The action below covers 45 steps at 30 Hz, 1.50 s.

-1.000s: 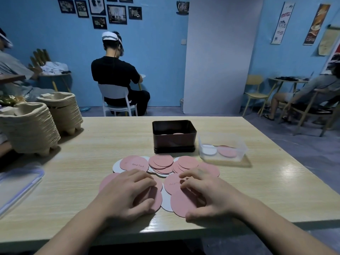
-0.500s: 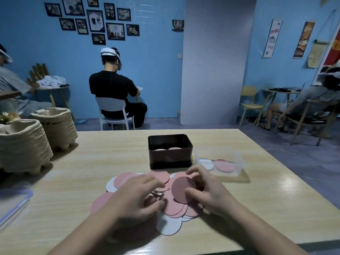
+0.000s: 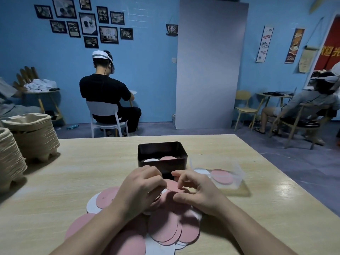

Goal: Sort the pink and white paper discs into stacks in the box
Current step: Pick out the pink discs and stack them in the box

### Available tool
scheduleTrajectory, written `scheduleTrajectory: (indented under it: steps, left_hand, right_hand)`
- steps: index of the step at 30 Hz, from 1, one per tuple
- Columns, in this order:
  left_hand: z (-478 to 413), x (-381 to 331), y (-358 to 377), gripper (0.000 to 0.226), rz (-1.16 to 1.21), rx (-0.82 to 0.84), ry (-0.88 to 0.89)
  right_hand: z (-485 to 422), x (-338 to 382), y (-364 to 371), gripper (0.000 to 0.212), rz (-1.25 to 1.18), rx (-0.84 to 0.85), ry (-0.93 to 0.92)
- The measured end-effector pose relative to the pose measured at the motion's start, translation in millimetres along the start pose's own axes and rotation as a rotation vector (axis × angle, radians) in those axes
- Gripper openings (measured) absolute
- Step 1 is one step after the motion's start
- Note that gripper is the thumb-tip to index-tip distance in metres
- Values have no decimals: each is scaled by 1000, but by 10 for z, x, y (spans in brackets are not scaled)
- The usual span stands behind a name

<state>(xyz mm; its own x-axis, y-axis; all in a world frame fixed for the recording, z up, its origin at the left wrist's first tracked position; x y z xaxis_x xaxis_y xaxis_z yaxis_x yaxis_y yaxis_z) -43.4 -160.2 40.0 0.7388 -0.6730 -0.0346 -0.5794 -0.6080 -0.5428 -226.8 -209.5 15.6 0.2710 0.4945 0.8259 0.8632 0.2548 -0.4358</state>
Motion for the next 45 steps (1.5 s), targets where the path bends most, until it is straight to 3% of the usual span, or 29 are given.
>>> scheduleTrajectory:
  steps: [5, 10, 13, 16, 19, 25, 28, 37, 45]
  left_hand:
    - [33, -20, -107, 16, 60, -84, -21]
    - [43, -37, -176, 14, 103, -65, -46]
    - [74, -31, -165, 9, 164, 10, -117]
    - [140, -2, -183, 30, 284, 129, -256]
    - [204, -2, -187, 35, 385, 250, -378]
    - [236, -107, -106, 60, 265, 525, -296]
    - [256, -143, -98, 66, 246, 583, -262]
    - [256, -120, -140, 47, 148, 535, -197]
    - [265, 72, -210, 39, 103, 306, -304]
  right_hand:
    - [32, 23, 43, 24, -83, 25, 15]
    - [34, 63, 100, 29, -133, 25, 24]
    - [82, 43, 98, 36, -131, 23, 45]
    - [152, 36, 48, 44, -63, 22, 36]
    - [230, 14, -4, 49, -19, 19, 19]
    - [300, -17, -142, 54, 89, -39, -1]
    - [311, 33, -110, 53, 167, -30, -54]
    - [339, 84, -73, 49, 200, -58, -104]
    - [319, 101, -42, 45, 258, -85, -190]
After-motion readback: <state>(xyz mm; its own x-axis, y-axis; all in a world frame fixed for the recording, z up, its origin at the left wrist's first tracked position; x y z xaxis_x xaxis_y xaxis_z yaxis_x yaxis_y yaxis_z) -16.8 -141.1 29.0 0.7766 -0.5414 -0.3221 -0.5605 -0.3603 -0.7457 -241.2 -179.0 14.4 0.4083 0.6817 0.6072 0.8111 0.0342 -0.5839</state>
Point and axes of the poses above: each hand's wrist, its own z-axis away from the middle knuckle, its own y-axis out of the palm, x = y × z, the point moved 6 cm from there along -z, towards the middle knuckle, and after that the axes turned 8 degrees about -x, right-handed, at the moved point
